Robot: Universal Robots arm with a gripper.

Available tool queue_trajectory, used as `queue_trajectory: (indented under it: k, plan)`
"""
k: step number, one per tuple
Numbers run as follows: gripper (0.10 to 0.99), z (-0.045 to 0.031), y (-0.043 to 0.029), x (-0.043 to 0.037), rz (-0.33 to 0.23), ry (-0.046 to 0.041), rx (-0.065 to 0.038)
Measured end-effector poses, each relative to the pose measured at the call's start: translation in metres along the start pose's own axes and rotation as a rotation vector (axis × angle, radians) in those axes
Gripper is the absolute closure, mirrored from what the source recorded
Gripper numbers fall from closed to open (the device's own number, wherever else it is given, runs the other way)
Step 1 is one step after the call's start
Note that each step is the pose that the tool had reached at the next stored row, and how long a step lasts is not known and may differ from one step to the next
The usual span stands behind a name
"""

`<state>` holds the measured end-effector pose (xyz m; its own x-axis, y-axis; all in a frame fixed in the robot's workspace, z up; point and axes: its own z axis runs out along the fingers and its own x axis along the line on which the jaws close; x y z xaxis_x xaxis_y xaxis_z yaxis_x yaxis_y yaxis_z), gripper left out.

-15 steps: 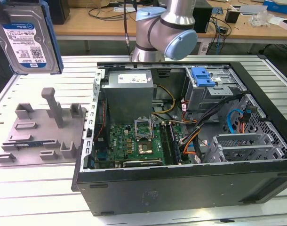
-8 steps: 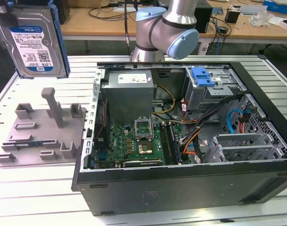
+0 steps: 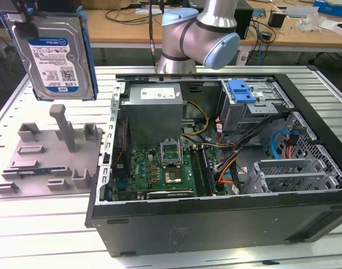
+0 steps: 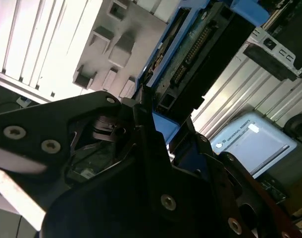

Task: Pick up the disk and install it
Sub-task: 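Pick up the disk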

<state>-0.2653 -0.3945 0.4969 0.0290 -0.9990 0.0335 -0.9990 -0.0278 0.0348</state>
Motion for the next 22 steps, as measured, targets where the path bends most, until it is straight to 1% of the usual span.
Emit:
queue_trajectory:
  k: [1, 7, 8, 11, 13, 18, 22]
  plan:
    - [0.718, -0.0001, -0.0054, 0.0038, 0.000, 0.0001, -0.001]
    - [0.718, -0.0002, -0.0237, 0.0166, 0.000, -0.0002, -0.004]
    - [0.718, -0.0004, -0.0296, 0.0209, 0.000, -0.0001, -0.006]
    - [0.718, -0.0007, -0.0536, 0.0373, 0.000, -0.0002, -0.010]
    - [0.718, -0.0007, -0.0602, 0.0419, 0.000, -0.0003, -0.011]
    - [0.718, -0.0010, -0.0813, 0.0553, -0.001, -0.0004, -0.015]
    - [0.718, -0.0012, -0.0962, 0.0644, -0.001, -0.0005, -0.017]
